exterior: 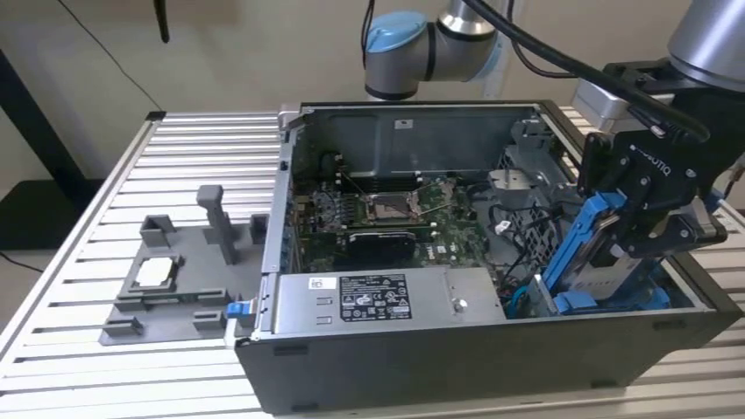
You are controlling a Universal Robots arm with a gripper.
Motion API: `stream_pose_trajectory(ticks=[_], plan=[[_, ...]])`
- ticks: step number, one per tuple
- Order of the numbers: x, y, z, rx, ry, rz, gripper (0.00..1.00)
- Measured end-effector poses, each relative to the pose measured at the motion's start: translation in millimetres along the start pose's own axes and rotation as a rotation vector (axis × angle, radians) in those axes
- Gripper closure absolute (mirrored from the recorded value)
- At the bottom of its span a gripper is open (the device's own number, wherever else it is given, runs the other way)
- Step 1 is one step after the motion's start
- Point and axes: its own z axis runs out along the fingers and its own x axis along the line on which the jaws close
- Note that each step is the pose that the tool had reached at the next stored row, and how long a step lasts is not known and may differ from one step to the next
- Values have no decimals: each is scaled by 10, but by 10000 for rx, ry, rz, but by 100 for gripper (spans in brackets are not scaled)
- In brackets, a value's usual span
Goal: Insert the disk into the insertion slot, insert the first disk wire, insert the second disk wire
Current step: 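Insert the disk into the insertion slot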
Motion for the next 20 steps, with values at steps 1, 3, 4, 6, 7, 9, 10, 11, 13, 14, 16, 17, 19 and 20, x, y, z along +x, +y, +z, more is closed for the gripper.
stream_pose_trajectory(ticks=[1, 3, 4, 6, 7, 9, 10, 11, 13, 14, 16, 17, 19, 20], plan=[[0, 0, 9, 0, 1, 0, 67], [0, -1, 23, 0, 3, 0, 67], [0, -1, 23, 0, 3, 0, 67], [0, -1, 23, 0, 3, 0, 67], [0, -1, 23, 0, 4, 0, 67], [0, -1, 24, 0, 2, 1, 67], [0, -1, 24, 0, 3, 1, 67], [-1, -2, 24, 3, 0, -1, 67], [0, -1, 24, 0, 1, 0, 60], [0, -1, 24, 0, 2, 0, 60], [0, -1, 24, 0, 2, 1, 53], [0, 0, 24, 0, 2, 1, 53], [0, -1, 25, 0, 2, 1, 53], [0, -1, 25, 0, 2, 1, 53]])
